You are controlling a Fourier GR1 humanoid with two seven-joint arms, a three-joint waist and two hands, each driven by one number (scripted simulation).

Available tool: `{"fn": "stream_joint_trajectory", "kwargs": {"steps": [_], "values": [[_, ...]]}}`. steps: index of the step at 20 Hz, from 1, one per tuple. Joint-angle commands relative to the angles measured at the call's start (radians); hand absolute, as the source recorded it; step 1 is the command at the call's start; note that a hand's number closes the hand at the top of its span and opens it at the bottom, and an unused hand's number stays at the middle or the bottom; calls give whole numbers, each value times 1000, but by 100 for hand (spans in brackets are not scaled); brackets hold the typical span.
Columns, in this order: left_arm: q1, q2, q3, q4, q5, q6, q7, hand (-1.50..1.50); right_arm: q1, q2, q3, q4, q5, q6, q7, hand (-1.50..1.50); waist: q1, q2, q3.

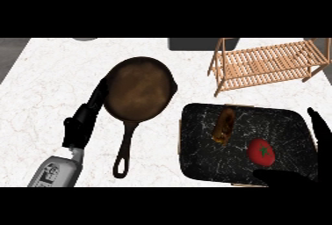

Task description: Pick the tomato from the tray and place it in the tiered shelf

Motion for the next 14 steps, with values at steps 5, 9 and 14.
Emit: {"fn": "stream_joint_trajectory", "kwargs": {"steps": [5,9,14], "values": [[-8,-11,16,-12,-17,-2,24,0,-28,98,-29,93,58,63,129,-150,0,1,1],[15,-31,2,-23,-31,-7,8,0,-67,153,9,104,113,114,164,-150,2,0,0],[21,-15,27,-35,-24,-36,3,0,-11,208,-6,119,145,112,117,-150,-2,-1,1]]}}
